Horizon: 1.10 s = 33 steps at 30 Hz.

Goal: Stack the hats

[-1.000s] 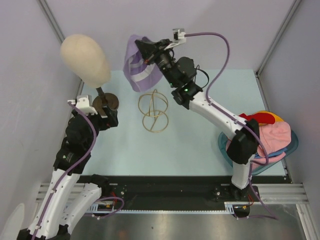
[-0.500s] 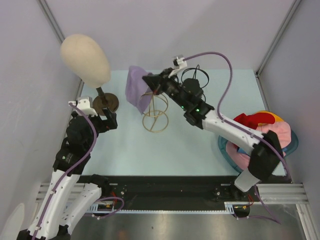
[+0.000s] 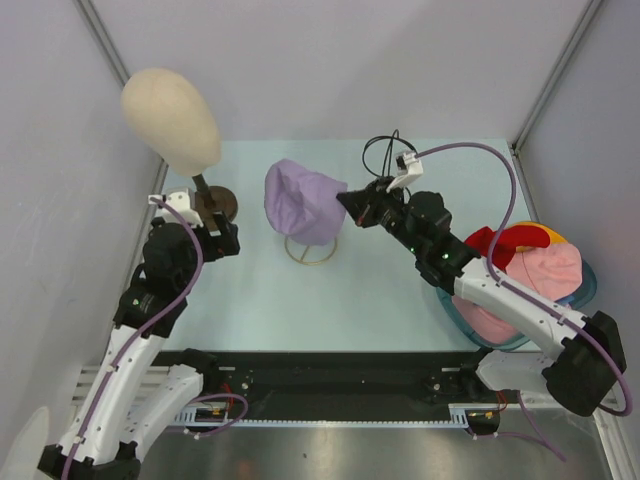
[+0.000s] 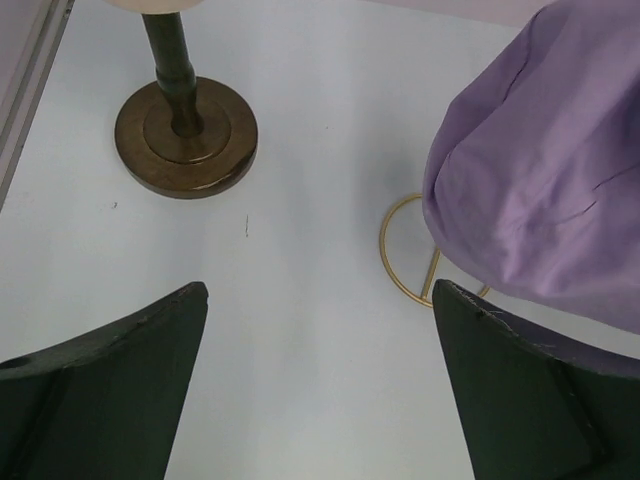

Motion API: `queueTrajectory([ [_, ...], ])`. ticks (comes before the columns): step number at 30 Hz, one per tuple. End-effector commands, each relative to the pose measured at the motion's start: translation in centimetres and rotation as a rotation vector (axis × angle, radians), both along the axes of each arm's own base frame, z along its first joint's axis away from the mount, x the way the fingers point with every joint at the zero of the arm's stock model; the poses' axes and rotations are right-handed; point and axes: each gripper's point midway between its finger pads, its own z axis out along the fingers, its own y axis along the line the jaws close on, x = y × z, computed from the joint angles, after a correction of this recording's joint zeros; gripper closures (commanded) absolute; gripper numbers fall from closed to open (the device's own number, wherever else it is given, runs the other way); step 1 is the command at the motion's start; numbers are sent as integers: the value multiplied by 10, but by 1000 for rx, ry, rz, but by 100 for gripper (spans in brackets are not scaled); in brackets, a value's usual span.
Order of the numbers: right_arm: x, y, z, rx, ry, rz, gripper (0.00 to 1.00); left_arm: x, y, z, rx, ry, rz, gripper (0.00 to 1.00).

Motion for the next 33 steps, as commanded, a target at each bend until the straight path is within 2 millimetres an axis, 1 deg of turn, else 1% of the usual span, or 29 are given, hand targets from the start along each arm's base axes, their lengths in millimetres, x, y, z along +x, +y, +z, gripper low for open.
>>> queueTrajectory([
  [1,2,-8,-48,-13,117,11,100,9,-6,29,-30,-76,-23,0],
  [5,16,-15,-68,22,158,-23,100,10,-9,36,-29,-86,-37,0],
  [7,21,-23,-75,46,182,-44,100,10,-9,38,-29,-90,-38,0],
  [9,23,-27,-77,57,192,-51,100,11,-9,39,-35,-93,-39,0],
  [10,26,-30,-79,55,196,-57,100,11,-10,39,-36,-91,-40,0],
  [13,30,-29,-80,41,200,-58,100,11,-12,37,-44,-89,-45,0],
  [15,36,-31,-78,46,210,-75,100,12,-11,34,-41,-83,-43,0],
  [16,38,-34,-81,46,228,-87,100,12,-11,33,-40,-82,-41,0],
  [17,45,-39,-84,57,249,-110,100,11,-11,31,-39,-76,-41,0],
  [22,56,-48,-99,60,324,-154,100,10,-12,23,-37,-59,-51,0],
  [23,57,-49,-105,61,344,-164,100,11,-13,25,-43,-68,-55,0],
  [26,61,-49,-109,86,370,-184,100,16,-21,22,-65,-61,-82,0],
  [27,63,-50,-112,101,398,-202,100,18,-26,25,-83,-71,-95,0],
  [28,68,-55,-115,108,412,-245,100,21,-32,23,-96,-61,-118,0],
  [29,70,-56,-116,119,424,-256,100,24,-36,25,-109,-69,-133,0],
  [30,71,-56,-120,133,451,-270,100,26,-40,25,-120,-71,-149,0],
  [31,75,-58,-116,146,446,-286,100,26,-46,26,-127,-71,-175,0],
  [33,76,-57,-116,154,457,-301,100,31,-56,26,-134,-71,-207,0],
])
